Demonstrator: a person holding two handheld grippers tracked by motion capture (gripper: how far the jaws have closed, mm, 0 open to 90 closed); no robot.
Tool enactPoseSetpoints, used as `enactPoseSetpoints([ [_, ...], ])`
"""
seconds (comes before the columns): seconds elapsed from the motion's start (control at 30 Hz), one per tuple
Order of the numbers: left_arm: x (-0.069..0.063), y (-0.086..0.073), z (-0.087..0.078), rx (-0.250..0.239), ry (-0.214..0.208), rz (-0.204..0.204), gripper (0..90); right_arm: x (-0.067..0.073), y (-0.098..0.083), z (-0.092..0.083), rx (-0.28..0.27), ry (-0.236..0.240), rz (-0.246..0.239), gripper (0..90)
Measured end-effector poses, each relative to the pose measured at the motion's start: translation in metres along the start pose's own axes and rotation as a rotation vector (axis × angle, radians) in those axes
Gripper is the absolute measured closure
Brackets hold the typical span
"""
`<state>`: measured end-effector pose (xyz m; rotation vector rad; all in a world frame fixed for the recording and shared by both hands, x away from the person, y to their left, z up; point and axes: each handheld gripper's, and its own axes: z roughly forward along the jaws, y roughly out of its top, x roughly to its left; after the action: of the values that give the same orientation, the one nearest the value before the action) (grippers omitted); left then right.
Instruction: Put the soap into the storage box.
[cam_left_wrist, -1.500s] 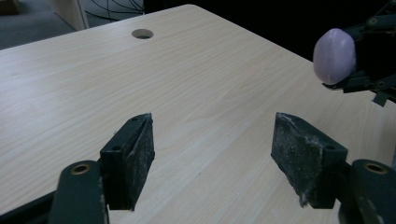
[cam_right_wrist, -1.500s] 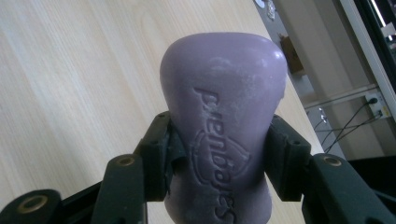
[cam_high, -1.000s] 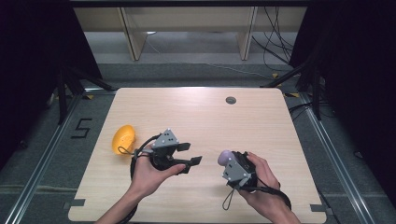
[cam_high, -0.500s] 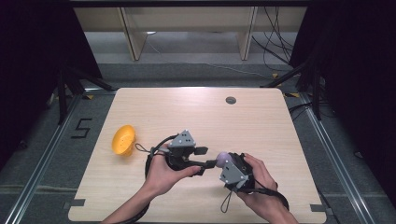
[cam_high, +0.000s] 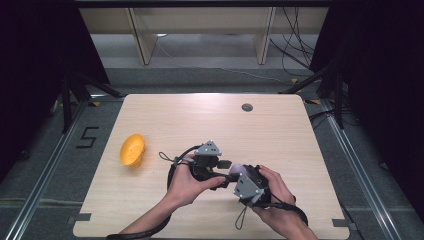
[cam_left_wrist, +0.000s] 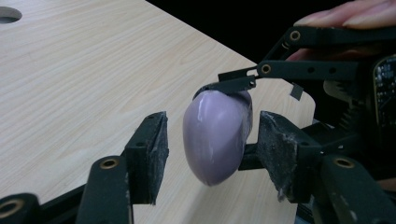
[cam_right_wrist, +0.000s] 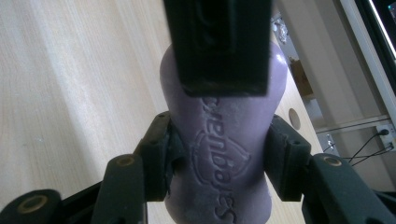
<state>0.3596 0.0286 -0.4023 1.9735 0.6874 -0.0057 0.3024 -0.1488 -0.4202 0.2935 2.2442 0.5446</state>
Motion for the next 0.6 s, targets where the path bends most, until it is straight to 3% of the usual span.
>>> enactPoseSetpoints([
  [0.27, -0.003, 0.001, 0.009, 0.041, -0.002, 0.015, 43.4, 0.002, 0.001, 0.000, -0.002, 0.002, -0.006, 50.6],
  [0.3, -0.003, 0.001, 0.011, 0.041, 0.001, -0.001, 43.4, 0.002, 0.001, 0.000, -0.002, 0.002, -0.003, 50.6],
  [0.43, -0.001, 0.001, 0.013, 0.054, 0.004, 0.011, 43.4, 0.002, 0.002, 0.000, -0.009, 0.002, -0.011, 50.6],
  [0.6, -0.001, 0.003, 0.018, 0.067, 0.006, -0.008, 44.0, 0.003, 0.003, 0.000, -0.009, -0.001, -0.010, 50.6],
])
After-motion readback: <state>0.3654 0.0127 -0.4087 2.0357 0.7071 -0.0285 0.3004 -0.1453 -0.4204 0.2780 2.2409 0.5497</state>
